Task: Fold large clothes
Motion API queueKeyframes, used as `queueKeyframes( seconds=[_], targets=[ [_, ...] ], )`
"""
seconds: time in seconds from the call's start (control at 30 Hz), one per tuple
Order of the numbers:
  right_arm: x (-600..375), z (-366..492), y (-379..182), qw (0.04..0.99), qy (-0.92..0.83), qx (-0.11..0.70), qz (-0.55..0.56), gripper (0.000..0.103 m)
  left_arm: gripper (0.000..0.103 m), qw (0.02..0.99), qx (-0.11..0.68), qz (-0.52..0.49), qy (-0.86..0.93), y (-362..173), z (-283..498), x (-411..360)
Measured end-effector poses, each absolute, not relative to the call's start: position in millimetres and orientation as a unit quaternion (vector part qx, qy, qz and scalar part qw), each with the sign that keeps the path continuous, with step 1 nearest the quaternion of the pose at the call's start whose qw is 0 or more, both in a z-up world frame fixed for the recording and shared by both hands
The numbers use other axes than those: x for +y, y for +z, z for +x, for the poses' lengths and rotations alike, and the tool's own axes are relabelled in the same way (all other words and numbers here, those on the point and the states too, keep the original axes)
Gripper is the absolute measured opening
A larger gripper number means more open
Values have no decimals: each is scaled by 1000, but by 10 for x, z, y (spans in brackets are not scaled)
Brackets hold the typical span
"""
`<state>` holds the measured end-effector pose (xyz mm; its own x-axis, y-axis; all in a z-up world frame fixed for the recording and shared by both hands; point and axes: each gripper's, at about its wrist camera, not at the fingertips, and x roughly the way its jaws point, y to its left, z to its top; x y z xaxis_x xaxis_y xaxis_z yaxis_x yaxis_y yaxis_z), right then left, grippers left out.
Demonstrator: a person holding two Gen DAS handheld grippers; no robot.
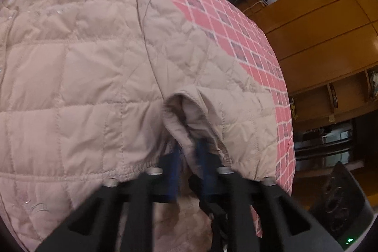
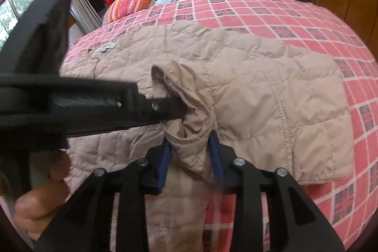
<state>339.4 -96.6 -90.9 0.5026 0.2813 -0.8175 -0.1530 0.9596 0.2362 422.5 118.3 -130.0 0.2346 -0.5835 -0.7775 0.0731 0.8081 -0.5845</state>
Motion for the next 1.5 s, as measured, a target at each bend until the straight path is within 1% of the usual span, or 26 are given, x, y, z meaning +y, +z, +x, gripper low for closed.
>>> queueKeyframes(
  seconds=[0.07, 0.27, 0.37, 0.47, 0.57, 0.73, 0.83, 1.0, 1.03, 1.07, 1.1, 1.13, 1.2, 1.23, 1.27, 1.3, 1.33, 1.37, 1.4, 1.43, 1.5],
  targets=[
    [-968, 3353, -880, 863, 134, 482, 70, 37, 2, 761, 574, -210, -216, -1289, 4208, 1187],
    [-1196, 3281, -708, 862, 141, 474, 113, 41, 1, 787, 545, -201, -208, -1125, 4150, 1418],
    [-1464, 3240, -561, 870, 107, 465, 127, 45, 1, 811, 519, -187, -194, -964, 4092, 1674],
    [-1701, 3256, -521, 871, 68, 467, 139, 46, 1, 821, 508, -185, -184, -875, 4050, 1918],
    [-1861, 3292, -578, 861, 56, 479, 165, 46, 1, 834, 497, -177, -162, -818, 3985, 2234],
    [-1852, 3343, -732, 849, 62, 494, 176, 47, 1, 846, 487, -173, -130, -800, 3936, 2650],
    [-1784, 3398, -779, 844, 74, 499, 181, 52, 1, 854, 478, -176, -107, -780, 3901, 2943],
    [-1574, 3525, -848, 831, 105, 514, 185, 53, 1, 859, 474, -178, -73, -798, 3884, 3282],
    [-1506, 3550, -873, 827, 112, 519, 183, 51, 1, 860, 474, -179, -68, -818, 3888, 3346],
    [-1436, 3570, -897, 825, 117, 523, 177, 40, 1, 859, 475, -178, -65, -839, 3892, 3376],
    [-1364, 3591, -921, 823, 120, 528, 168, 31, 1, 857, 481, -177, -61, -885, 3908, 3413],
    [-1322, 3596, -930, 825, 116, 530, 160, 31, 1, 854, 487, -175, -57, -939, 3925, 3442],
    [-1234, 3609, -931, 828, 111, 531, 143, 26, 2, 845, 503, -174, -51, -1077, 3945, 3486],
    [-1200, 3606, -933, 829, 108, 532, 137, 25, 2, 841, 508, -177, -51, -1122, 3956, 3519],
    [-1186, 3618, -935, 829, 107, 532, 134, 25, 6, 838, 512, -180, -50, -1154, 3942, 3526],
    [-1175, 3611, -934, 830, 105, 533, 132, 25, 16, 835, 517, -185, -44, -1187, 3929, 3554],
    [-1175, 3608, -934, 829, 104, 533, 131, 25, 23, 832, 517, -197, -49, -1200, 3906, 3578],
    [-1186, 3619, -932, 829, 104, 533, 132, 25, 42, 830, 514, -209, -57, -1195, 3875, 3598],
    [-1188, 3625, -937, 829, 104, 533, 131, 25, 59, 831, 510, -215, -58, -1179, 3836, 3604],
    [-1186, 3620, -930, 830, 104, 532, 131, 25, 62, 834, 501, -223, -63, -1150, 3798, 3609],
    [-1199, 3635, -935, 830, 103, 533, 131, 25, 64, 834, 493, -234, -84, -1095, 3766, 3596]
  ],
)
